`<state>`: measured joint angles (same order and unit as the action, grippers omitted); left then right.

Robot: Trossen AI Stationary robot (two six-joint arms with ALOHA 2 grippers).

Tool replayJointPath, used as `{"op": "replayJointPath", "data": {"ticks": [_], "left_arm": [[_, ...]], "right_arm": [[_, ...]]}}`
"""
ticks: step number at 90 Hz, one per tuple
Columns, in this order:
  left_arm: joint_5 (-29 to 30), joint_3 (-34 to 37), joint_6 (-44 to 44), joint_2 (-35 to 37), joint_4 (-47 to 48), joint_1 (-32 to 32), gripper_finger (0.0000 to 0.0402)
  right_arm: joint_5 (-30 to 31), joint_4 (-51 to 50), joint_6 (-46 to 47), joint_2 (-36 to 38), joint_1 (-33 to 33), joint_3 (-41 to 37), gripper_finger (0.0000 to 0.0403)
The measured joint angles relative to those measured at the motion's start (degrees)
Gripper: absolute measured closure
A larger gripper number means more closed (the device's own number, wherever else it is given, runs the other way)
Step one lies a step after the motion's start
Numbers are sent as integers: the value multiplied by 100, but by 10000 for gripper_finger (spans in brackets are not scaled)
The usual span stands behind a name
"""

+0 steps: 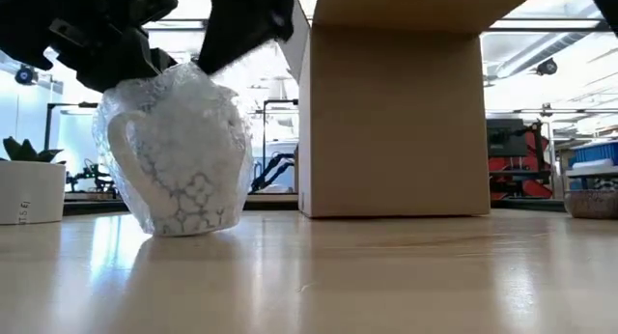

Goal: Wrap mug
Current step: Wrap the blue patterned mug with the bubble wrap

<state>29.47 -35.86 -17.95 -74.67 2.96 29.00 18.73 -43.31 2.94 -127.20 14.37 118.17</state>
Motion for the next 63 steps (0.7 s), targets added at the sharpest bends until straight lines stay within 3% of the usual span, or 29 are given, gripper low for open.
{"op": "replayJointPath", "data": {"ticks": [19, 44, 63], "left_arm": [[-99, 24, 71, 291, 239, 18, 381], [0, 7, -303, 1712, 1373, 256, 381], [-46, 426, -1591, 2072, 1768, 649, 381]], "right_arm": [[-789, 124, -189, -408, -233, 13, 385], [-1190, 63, -533, -568, -292, -2, 385], [-1201, 7, -922, -568, -311, 31, 385]]}}
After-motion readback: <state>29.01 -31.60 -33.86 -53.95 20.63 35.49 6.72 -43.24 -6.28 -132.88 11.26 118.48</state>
